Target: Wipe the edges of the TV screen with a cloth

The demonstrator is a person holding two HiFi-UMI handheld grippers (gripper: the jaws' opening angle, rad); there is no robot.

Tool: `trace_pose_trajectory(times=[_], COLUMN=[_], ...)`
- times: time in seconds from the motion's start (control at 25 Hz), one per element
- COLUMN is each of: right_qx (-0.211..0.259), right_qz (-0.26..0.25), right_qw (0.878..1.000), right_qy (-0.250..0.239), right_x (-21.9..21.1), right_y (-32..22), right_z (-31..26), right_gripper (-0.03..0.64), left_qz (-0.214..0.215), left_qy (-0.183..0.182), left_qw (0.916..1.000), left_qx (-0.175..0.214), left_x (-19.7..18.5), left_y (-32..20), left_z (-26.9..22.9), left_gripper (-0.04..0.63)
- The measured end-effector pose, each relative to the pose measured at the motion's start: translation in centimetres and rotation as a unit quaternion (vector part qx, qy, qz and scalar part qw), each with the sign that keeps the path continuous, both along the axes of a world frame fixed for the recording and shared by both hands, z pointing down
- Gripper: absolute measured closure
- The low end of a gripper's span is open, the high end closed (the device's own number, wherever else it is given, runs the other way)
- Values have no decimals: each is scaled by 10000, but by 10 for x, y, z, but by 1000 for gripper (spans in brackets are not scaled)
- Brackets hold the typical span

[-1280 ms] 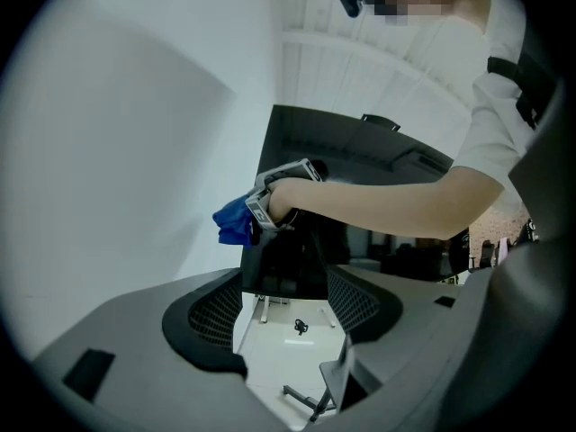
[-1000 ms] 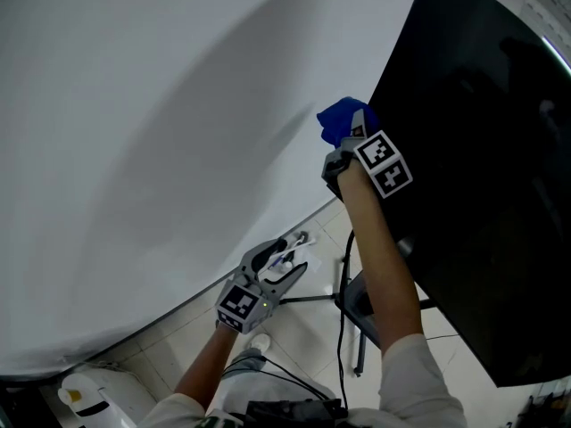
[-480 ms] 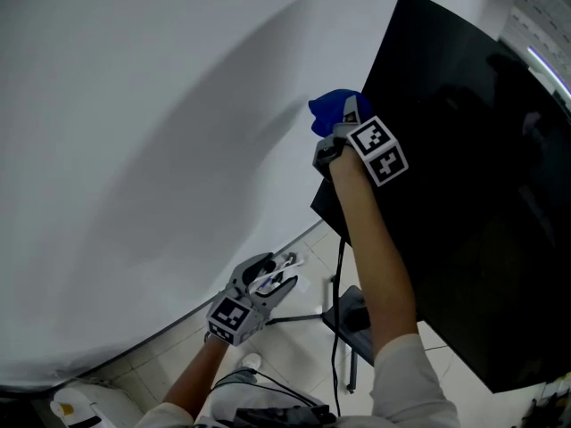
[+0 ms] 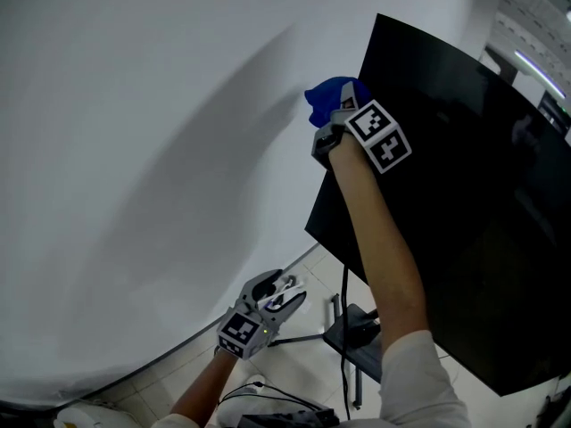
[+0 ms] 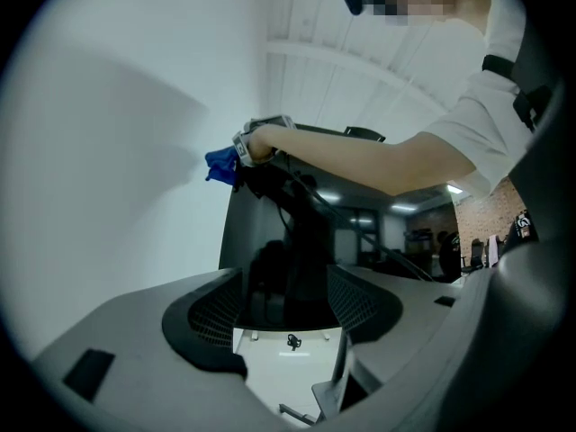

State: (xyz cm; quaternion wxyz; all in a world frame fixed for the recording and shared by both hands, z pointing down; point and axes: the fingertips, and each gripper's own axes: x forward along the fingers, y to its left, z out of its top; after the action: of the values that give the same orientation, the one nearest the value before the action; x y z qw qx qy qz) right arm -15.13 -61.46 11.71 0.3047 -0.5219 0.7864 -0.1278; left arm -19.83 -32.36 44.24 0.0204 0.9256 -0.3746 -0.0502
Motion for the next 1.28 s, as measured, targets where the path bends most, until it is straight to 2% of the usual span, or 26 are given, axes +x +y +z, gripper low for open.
trace_pose_trajectory(times=[0.2,0.36,0.68,0.92,1.12,1.28], right_qx=[309,363,569,668,878,902], right_qz=[-9,8,24,5,118,232], right_qw=[9993,9984,9975,9977,9959,9956], right_qy=[221,441,422,122,185,87], right_x=[-2,-1,1,4,32,60], right_y=[2,3,-5,3,25,50], right_z=[-55,-87,-146,-179,-195,-196], right_gripper=[548,548,548,548,548,548], left_qz=[-72,-50,-43,43,254,640], left_qy=[0,27,215,5,7,-89], left_qw=[9999,9997,9994,9994,9991,9971], left_qx=[125,230,262,356,337,401], left_x=[-2,4,10,8,29,57], left_y=[-14,-18,-29,-30,-29,-20], left_z=[-8,-17,-43,-36,-43,-34], left_gripper=[308,308,307,307,308,308])
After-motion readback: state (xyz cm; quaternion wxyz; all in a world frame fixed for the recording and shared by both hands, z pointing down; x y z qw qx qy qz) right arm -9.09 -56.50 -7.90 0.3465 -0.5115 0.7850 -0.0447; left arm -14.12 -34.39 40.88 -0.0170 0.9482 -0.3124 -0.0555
